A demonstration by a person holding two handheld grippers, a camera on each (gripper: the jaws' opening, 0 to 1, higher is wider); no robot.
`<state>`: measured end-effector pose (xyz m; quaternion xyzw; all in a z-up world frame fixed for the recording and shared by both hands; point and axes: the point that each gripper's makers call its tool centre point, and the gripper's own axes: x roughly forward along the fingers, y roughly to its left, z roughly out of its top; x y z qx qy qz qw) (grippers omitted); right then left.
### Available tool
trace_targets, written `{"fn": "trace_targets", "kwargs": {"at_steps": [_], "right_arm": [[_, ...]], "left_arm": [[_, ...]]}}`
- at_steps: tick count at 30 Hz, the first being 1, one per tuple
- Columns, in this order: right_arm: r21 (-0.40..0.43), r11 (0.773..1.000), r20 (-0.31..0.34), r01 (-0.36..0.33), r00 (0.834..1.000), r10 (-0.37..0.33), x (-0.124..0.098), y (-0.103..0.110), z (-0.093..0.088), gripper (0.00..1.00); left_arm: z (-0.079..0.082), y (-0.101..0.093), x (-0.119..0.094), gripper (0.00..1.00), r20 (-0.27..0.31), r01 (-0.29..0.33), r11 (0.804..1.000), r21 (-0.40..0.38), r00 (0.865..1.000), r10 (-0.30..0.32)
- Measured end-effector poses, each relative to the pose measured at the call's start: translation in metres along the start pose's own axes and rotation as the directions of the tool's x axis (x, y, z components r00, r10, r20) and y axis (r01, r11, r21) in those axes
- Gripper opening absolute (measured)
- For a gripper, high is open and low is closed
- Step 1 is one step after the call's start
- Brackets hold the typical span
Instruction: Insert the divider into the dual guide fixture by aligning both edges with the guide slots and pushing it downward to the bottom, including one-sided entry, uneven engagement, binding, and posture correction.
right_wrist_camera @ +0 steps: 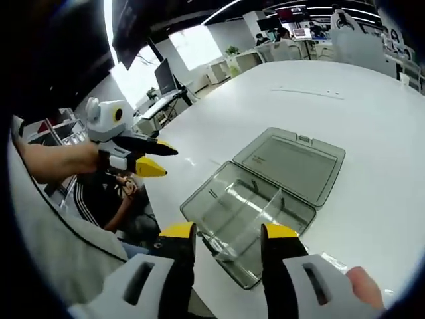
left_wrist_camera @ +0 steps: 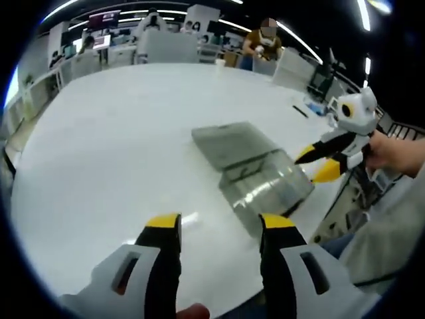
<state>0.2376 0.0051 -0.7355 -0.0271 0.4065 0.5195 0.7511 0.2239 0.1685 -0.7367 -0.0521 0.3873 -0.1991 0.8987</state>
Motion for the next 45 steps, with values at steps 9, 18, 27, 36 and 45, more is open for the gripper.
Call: {"fn": "trace_targets", "kwargs": {"at_steps": [9, 18, 27, 36, 45], "right_arm": [[-0.055, 0.998, 0.053, -0.017, 0.998, 0.020, -0.013, 0.001, 0.003, 0.43], [-0.090, 0.996, 0.058, -0.025, 0.998, 0.030, -0.024, -0.001, -0.003, 0.45], [-0.128, 0.991, 0.049, -0.024, 0.998, 0.031, -0.029, -0.001, -0.008, 0.47], [-0.130, 0.991, 0.056, -0.015, 0.998, 0.022, -0.035, -0.007, -0.006, 0.46], [-0.139, 0.990, 0.062, -0.011, 0.998, 0.020, -0.036, -0.008, -0.003, 0.47]], "left_arm": [[-0.011, 0.007, 0.005, 0.47, -0.053, -0.044, 0.999, -0.013, 0.998, 0.043], [-0.019, 0.010, 0.018, 0.47, -0.114, -0.086, 0.996, -0.029, 0.990, 0.082], [-0.022, 0.017, 0.033, 0.46, -0.165, -0.142, 0.989, -0.044, 0.977, 0.133], [-0.029, 0.028, 0.040, 0.46, -0.230, -0.200, 0.979, -0.033, 0.955, 0.187], [-0.030, 0.032, 0.044, 0.45, -0.264, -0.222, 0.974, -0.039, 0.943, 0.205]]}}
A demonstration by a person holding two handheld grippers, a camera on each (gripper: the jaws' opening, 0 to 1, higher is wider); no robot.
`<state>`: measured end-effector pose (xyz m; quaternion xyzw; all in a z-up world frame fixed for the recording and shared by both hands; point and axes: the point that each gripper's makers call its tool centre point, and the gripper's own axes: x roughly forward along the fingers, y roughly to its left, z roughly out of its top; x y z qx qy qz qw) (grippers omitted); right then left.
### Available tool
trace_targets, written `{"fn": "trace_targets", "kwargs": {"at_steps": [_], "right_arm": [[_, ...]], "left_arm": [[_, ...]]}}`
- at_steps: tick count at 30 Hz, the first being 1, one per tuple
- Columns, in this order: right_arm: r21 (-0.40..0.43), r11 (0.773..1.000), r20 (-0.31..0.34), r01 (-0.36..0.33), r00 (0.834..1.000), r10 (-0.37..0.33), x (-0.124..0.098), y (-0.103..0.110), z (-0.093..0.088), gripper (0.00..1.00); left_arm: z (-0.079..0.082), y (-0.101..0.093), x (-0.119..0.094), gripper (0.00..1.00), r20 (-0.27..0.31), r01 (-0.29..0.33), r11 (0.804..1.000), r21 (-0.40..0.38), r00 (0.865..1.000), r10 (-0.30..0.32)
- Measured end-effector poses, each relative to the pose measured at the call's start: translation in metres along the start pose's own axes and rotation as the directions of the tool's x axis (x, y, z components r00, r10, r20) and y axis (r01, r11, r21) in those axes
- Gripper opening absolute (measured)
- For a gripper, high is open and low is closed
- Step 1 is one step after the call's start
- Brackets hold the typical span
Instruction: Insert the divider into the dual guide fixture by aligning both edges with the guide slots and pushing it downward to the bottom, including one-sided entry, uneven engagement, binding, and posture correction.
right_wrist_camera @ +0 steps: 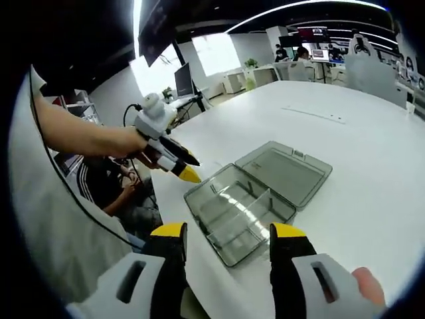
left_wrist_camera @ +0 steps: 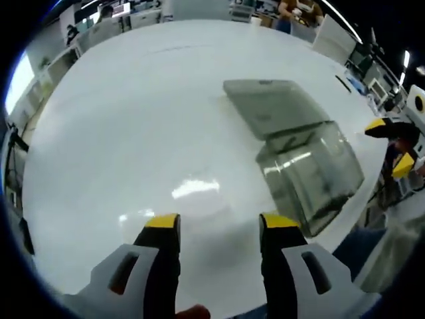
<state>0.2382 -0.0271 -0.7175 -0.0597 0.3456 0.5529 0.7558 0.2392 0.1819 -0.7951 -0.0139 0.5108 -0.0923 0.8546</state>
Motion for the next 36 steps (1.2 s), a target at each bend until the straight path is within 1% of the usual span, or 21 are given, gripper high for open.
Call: {"fn": "trace_targets", "kwargs": {"at_steps": [4, 8, 11, 20, 27, 32, 36], "right_arm": [[-0.001, 1.000, -0.004, 0.002, 1.000, -0.002, 0.001, 0.000, -0.001, 0.47], [-0.001, 1.000, -0.003, 0.000, 1.000, 0.000, 0.000, 0.000, -0.001, 0.47], [-0.010, 1.000, -0.007, 0.006, 1.000, -0.006, 0.000, -0.001, -0.001, 0.47], [-0.011, 1.000, -0.004, 0.007, 1.000, -0.008, -0.002, -0.003, 0.002, 0.48], [-0.019, 1.000, -0.006, 0.013, 1.000, -0.013, -0.002, -0.005, 0.003, 0.48], [-0.019, 1.000, -0.006, 0.015, 1.000, -0.015, -0.003, -0.006, 0.003, 0.48], [-0.023, 1.000, -0.005, 0.016, 1.000, -0.016, -0.003, -0.006, 0.004, 0.47]], "left_arm": [[-0.003, 0.003, 0.002, 0.44, -0.030, -0.020, 1.000, -0.010, 0.999, 0.020], [-0.003, 0.005, 0.004, 0.44, -0.047, -0.033, 0.999, -0.028, 0.998, 0.032], [-0.004, 0.005, 0.006, 0.44, -0.056, -0.033, 0.999, -0.027, 0.998, 0.031], [-0.006, 0.006, 0.012, 0.42, -0.100, -0.057, 0.998, -0.032, 0.993, 0.054], [-0.007, 0.008, 0.017, 0.42, -0.118, -0.074, 0.997, -0.038, 0.991, 0.069], [-0.005, 0.010, 0.017, 0.40, -0.124, -0.089, 0.995, -0.042, 0.989, 0.083], [-0.005, 0.012, 0.018, 0.39, -0.133, -0.109, 0.994, -0.025, 0.986, 0.105]]}}
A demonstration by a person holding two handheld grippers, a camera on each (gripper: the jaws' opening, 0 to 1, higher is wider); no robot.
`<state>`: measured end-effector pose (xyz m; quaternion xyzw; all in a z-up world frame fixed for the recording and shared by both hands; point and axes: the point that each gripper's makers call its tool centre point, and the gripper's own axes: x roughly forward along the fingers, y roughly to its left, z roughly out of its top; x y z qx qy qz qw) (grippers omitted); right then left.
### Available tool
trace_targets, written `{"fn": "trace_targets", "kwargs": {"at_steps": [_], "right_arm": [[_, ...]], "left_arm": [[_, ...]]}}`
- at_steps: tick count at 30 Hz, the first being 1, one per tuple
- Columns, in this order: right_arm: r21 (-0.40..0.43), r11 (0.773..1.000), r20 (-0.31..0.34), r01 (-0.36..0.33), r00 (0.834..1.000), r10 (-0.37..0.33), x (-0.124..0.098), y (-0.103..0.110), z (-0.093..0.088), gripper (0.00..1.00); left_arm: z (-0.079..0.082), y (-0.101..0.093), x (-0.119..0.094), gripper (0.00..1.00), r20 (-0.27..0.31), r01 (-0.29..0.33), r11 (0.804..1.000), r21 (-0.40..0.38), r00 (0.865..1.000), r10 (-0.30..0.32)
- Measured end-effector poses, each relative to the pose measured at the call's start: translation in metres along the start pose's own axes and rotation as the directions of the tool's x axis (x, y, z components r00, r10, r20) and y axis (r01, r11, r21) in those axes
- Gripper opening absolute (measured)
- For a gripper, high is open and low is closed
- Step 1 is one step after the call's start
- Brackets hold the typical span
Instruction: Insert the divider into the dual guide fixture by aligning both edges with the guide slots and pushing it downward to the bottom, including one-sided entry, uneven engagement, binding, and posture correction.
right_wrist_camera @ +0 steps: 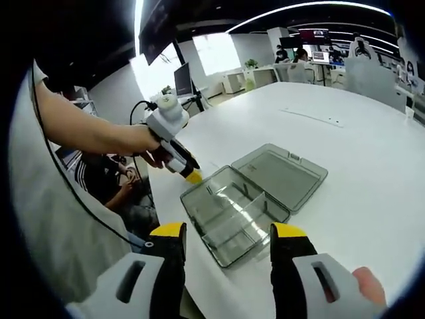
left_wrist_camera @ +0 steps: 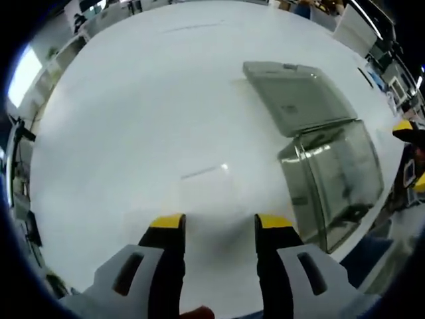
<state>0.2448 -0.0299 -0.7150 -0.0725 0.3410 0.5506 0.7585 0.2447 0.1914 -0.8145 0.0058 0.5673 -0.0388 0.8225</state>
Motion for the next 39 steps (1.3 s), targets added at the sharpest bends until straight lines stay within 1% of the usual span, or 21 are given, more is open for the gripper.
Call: {"fn": "trace_targets", "kwargs": {"at_steps": [4, 8, 12, 27, 39], "right_arm": [[-0.001, 1.000, 0.001, 0.000, 1.000, 0.000, 0.0007, 0.0005, 0.0003, 0.47], [-0.003, 1.000, 0.000, 0.001, 1.000, -0.001, 0.0011, 0.0009, 0.0002, 0.47], [-0.001, 1.000, 0.002, 0.001, 1.000, -0.001, 0.0012, 0.0007, 0.0006, 0.47], [-0.007, 1.000, 0.003, 0.000, 1.000, 0.000, 0.0023, -0.0007, 0.0017, 0.48], [-0.026, 1.000, 0.009, -0.002, 1.000, 0.003, 0.0041, 0.0005, 0.0045, 0.52]], "left_arm": [[-0.0002, -0.0009, -0.0002, 0.39, -0.007, -0.014, 1.000, 0.007, 1.000, 0.014], [-0.0008, -0.0026, 0.0008, 0.39, -0.025, -0.032, 0.999, 0.034, 0.999, 0.033], [-0.0004, -0.0014, 0.0016, 0.39, -0.035, -0.045, 0.999, 0.027, 0.998, 0.046], [-0.0005, -0.0009, 0.0021, 0.39, -0.066, -0.050, 0.999, 0.014, 0.997, 0.051], [-0.0011, 0.0022, 0.0005, 0.35, -0.085, -0.048, 0.999, 0.026, 0.995, 0.050]]}}
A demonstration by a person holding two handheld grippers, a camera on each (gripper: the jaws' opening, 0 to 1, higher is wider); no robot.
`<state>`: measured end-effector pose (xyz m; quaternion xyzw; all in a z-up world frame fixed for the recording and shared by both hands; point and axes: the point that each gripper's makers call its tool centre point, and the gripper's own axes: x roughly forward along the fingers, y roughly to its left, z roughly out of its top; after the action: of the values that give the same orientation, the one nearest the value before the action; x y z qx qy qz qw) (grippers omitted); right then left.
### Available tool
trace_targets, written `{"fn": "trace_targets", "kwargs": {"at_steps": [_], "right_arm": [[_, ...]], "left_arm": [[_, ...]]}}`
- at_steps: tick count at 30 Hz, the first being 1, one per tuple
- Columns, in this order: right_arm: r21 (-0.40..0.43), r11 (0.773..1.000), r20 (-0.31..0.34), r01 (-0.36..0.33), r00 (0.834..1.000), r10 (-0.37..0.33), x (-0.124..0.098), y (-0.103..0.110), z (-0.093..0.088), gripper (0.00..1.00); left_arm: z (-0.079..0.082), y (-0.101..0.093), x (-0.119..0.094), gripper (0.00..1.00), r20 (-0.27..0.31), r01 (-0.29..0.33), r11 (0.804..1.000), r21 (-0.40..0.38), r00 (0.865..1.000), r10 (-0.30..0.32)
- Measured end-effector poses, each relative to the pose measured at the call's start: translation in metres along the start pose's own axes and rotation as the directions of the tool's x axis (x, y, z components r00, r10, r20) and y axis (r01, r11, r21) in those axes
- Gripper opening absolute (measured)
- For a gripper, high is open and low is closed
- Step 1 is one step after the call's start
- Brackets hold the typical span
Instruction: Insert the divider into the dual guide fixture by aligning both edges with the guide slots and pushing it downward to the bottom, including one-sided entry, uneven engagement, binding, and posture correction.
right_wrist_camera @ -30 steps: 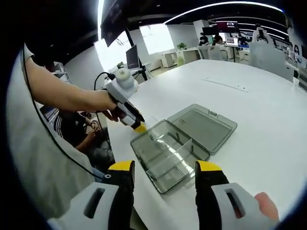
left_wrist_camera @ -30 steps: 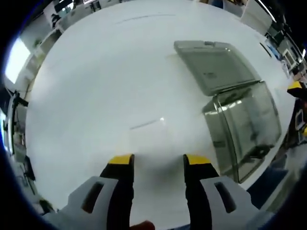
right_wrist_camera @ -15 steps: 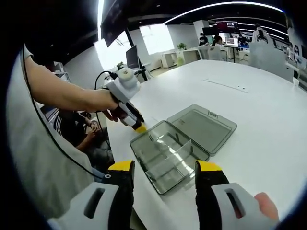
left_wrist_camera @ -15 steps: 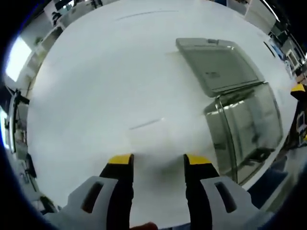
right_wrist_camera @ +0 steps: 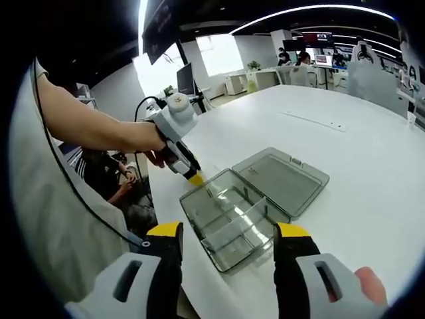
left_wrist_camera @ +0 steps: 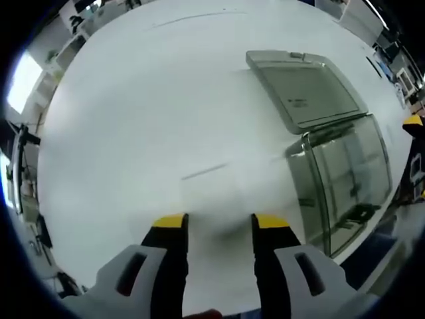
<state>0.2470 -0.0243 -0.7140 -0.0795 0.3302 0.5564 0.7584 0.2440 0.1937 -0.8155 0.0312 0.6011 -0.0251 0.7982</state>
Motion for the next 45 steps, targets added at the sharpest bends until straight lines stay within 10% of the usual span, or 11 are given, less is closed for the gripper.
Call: {"fn": "trace_targets", "kwargs": {"at_steps": [45], "right_arm": [[-0.020, 1.000, -0.010, 0.008, 1.000, -0.008, -0.0020, -0.0025, 0.0013, 0.56]], "left_arm": [[0.0043, 0.0003, -0.0006, 0.28, -0.010, 0.041, 0.992, 0.123, 0.999, -0.040]]}}
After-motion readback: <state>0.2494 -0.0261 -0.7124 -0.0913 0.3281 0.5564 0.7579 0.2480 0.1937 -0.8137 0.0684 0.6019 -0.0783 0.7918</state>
